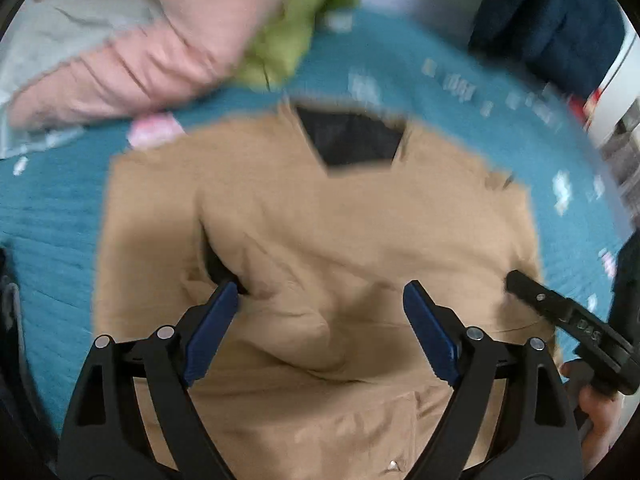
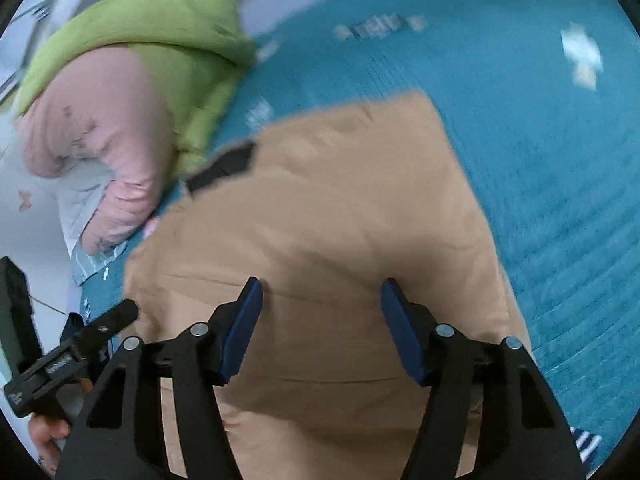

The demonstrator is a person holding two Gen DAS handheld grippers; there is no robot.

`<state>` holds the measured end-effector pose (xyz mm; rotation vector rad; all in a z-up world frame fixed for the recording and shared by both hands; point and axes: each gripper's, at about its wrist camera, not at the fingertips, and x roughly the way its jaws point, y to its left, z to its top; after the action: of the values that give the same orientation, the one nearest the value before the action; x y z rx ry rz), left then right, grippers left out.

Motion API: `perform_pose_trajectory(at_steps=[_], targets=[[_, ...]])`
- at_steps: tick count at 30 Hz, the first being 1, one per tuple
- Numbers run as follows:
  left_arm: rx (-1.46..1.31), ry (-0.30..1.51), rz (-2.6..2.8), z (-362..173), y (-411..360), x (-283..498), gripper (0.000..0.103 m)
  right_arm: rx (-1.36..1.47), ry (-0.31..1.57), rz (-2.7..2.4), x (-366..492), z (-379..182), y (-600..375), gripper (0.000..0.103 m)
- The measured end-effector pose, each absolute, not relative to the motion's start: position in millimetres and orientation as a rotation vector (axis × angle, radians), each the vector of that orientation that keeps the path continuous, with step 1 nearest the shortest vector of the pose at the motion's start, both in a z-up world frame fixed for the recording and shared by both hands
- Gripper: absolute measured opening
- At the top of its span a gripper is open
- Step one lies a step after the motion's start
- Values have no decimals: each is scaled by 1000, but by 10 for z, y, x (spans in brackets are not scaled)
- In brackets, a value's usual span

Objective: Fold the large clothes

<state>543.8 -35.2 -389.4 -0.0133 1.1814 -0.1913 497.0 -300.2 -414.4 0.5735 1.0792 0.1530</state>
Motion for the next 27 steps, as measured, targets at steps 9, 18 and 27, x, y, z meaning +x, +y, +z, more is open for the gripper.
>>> perform_pose_trajectory(at_steps=[9,18,27], targets=[[-145,1186,-281,-3788,-120,5560,86,702,998,188,5054,-3841,-3341,62],[-202,1166,-31,-3623,843,6269,90,556,1102,37,5893,-3945,-3745,65],[-275,1283,94,-4088,1321,6675,90,574,1165,102,6290,-4157,-3731,56]])
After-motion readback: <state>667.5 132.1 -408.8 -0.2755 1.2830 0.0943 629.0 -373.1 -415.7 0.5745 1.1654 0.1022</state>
